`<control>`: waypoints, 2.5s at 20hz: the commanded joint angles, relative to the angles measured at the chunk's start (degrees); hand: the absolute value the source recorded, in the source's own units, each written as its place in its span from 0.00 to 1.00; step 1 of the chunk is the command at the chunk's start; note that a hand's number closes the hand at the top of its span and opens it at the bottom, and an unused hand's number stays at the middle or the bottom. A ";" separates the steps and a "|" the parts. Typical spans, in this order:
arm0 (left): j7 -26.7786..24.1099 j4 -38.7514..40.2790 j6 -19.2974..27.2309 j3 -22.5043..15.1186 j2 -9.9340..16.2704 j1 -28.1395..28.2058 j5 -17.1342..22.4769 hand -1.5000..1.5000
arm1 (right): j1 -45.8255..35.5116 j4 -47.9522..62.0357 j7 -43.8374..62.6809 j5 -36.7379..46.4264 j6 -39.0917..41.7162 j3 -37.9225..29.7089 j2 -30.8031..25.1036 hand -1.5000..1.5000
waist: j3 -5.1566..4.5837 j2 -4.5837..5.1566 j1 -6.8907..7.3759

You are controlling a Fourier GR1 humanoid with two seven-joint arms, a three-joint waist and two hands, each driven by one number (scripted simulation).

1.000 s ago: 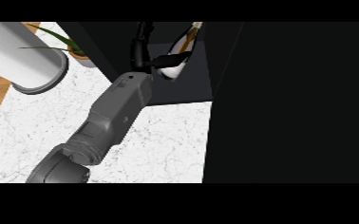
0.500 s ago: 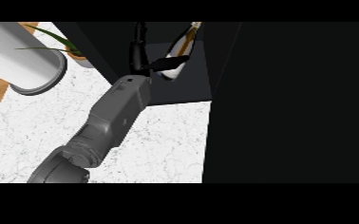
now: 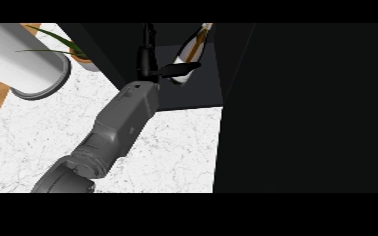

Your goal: Pick up the wine, place it into the cabinet and close the cabinet

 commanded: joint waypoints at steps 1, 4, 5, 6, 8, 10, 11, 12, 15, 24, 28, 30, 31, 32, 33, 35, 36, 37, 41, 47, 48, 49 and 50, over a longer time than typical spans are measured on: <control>0.22 0.07 -3.76 0.84 2.46 0.79 0.36 0.00 | -3.21 0.17 1.93 -0.58 -0.75 -0.79 -0.27 0.00 | -0.16 0.26 0.76; -2.12 0.51 -3.77 -0.45 1.09 1.90 -1.21 0.00 | -1.78 -2.11 1.98 -1.41 -0.82 -0.74 -0.03 0.00 | -0.12 0.15 0.41; -0.96 0.81 -5.84 -0.56 1.31 2.25 -1.32 0.00 | 0.37 -2.08 1.10 -0.92 -0.90 0.79 0.43 0.00 | -0.10 -0.03 0.65; -2.63 0.24 -7.18 -0.12 0.52 3.48 -0.91 0.00 | -0.66 -1.06 0.62 0.30 -0.18 1.37 0.16 0.00 | -0.12 -0.03 0.94; -1.09 0.40 -6.22 -0.44 0.03 2.02 -0.17 0.00 | -0.65 -1.19 0.34 -1.44 -0.05 -0.52 -0.18 0.00 | -0.07 -0.39 0.75; 0.38 0.14 -5.88 -0.92 0.03 0.58 -0.98 0.00 | -1.92 0.05 1.85 1.55 -2.93 1.77 0.43 0.00 | -0.10 -0.50 1.52; -1.22 0.21 -6.13 -0.65 0.03 1.39 -0.05 0.00 | -2.03 -2.21 2.31 1.24 -2.42 2.55 0.44 0.00 | -0.12 -0.38 0.61; -1.65 -0.42 -7.19 -1.02 0.03 3.07 -0.15 0.00 | 0.23 -1.17 0.05 -0.12 -1.14 0.18 0.21 0.00 | -0.06 -0.71 1.59; -2.11 -1.09 -9.46 -0.49 0.03 3.17 0.91 0.00 | 2.30 -3.23 0.97 -3.06 0.24 -0.72 -0.91 0.00 | -0.05 -0.73 1.45; -3.61 -2.12 -12.43 -3.81 0.03 6.12 7.17 0.00 | -0.18 -2.02 2.10 -1.20 -1.72 1.33 0.39 0.00 | -0.09 -0.94 0.43; -0.98 -5.54 -11.52 -7.92 0.03 7.20 9.94 0.00 | -5.17 -0.45 5.52 -2.77 -2.95 -1.96 -0.44 0.00 | -0.07 -1.42 1.75; -1.02 -7.29 -10.57 -9.89 0.03 8.47 11.13 0.00 | -1.09 -2.92 3.70 -2.19 -2.02 -0.28 -0.28 0.00 | -0.04 -1.39 1.76; -1.23 -8.53 -11.45 -11.42 0.03 10.64 12.16 0.00 | -4.40 -1.39 4.00 -0.32 -3.09 0.31 0.25 0.00 | -0.07 -1.46 1.89; -1.99 -9.91 -10.02 -13.52 0.03 10.80 13.69 0.00 | -1.70 -1.36 2.73 -1.24 -1.78 0.44 -0.17 0.00 | -0.05 -1.26 1.10; 0.85 -13.80 -7.80 -16.51 0.03 11.90 15.02 0.00 | -2.32 -2.70 4.21 -3.44 -1.35 -2.37 -1.59 0.00 | -0.02 -1.79 1.47; 1.08 -18.31 -5.10 -22.17 0.03 15.26 18.72 0.00 | -4.69 0.78 3.12 -1.84 -2.09 -1.57 -0.55 0.00 | -0.05 -1.47 1.11; 0.54 -21.29 -5.10 -24.44 0.03 19.40 18.92 0.00 | -4.83 -0.74 5.68 -1.05 -3.33 -1.09 -0.32 0.00 | -0.06 -1.78 1.96; 2.56 -26.00 -3.32 -27.45 0.03 20.16 19.85 0.00 | -1.54 -0.54 1.70 -1.40 -1.77 -1.60 -0.40 0.00 | 0.00 -1.82 2.64; 2.58 -39.11 5.97 -36.73 0.03 28.25 21.47 0.00 | 2.78 -3.72 1.83 0.60 -1.91 -0.61 -0.56 0.00 | 0.01 -1.97 3.80; 5.79 -53.45 12.63 -41.30 0.03 36.52 16.26 0.00 | -1.18 -5.65 6.37 0.90 -4.25 -0.71 -1.05 0.00 | -0.02 -1.84 4.84; 7.76 -55.67 15.41 -41.81 0.03 35.49 16.09 0.00 | -2.97 -5.65 7.51 0.01 -4.04 -1.35 -1.79 0.00 | -0.02 -1.78 4.72; 7.67 -60.08 13.47 -41.42 2.70 39.22 14.25 0.00 | 1.78 -6.78 5.31 4.06 -5.08 2.56 0.33 0.00 | -0.01 -1.92 5.04; 7.00 -60.90 15.59 -43.12 0.20 40.90 13.24 0.00 | 1.31 -8.82 7.24 3.06 -5.09 2.26 -0.43 0.00 | -0.01 -1.91 4.87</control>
